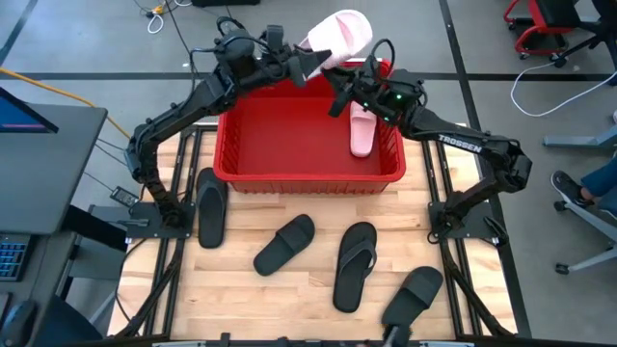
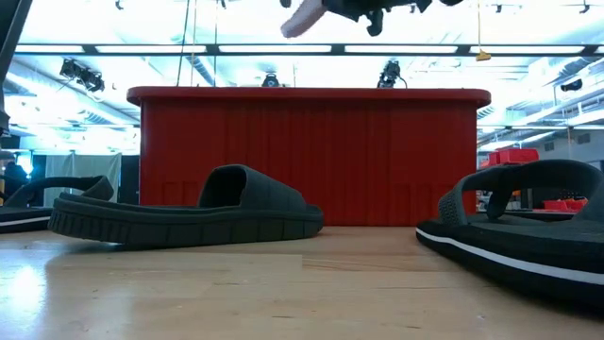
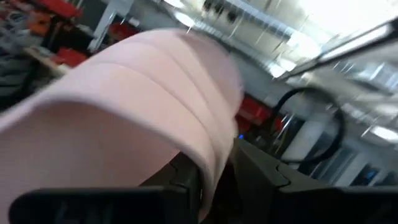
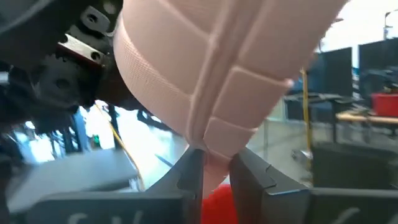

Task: Pick and place slides into bin
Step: Put the pink slide into the red bin

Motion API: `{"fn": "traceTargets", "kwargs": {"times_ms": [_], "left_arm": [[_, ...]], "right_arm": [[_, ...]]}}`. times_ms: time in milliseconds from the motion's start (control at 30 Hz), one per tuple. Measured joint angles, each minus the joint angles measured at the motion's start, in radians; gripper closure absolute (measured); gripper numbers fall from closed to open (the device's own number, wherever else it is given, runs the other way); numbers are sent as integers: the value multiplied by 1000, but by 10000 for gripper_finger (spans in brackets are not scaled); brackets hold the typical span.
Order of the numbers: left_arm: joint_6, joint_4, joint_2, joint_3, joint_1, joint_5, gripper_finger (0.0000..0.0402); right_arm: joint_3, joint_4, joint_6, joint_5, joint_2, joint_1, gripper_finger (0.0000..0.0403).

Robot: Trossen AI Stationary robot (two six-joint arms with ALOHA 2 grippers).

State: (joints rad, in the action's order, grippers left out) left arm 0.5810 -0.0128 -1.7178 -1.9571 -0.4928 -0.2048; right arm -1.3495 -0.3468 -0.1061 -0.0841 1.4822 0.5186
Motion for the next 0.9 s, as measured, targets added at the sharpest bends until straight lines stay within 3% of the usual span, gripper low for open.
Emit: {"fn": "traceTargets", "kwargs": {"times_ms": [233, 333, 400, 500, 667, 767, 900], "left_arm": [[-52, -198, 55, -1, -36, -5, 283], [-57, -242, 72, -7, -42, -8, 282], [-78, -263, 66, -3, -41, -9, 284], [-100, -250, 65, 1, -42, -5, 288], [-122, -217, 75, -4, -43, -5, 287], [-122, -230, 68, -1, -37, -5, 285], [-122, -226, 72, -2, -24, -5, 289]], "right_arm": [[0, 360, 27, -186, -103, 18, 351], [5, 543, -4, -209, -125, 55, 352], [5, 654, -47, -143, -141, 88, 352], [1, 770, -128, 65, -127, 158, 352], [4, 802, -242, 416, -27, 254, 353], [0, 823, -258, 503, 60, 288, 353], [5, 840, -265, 519, 194, 306, 353]]}}
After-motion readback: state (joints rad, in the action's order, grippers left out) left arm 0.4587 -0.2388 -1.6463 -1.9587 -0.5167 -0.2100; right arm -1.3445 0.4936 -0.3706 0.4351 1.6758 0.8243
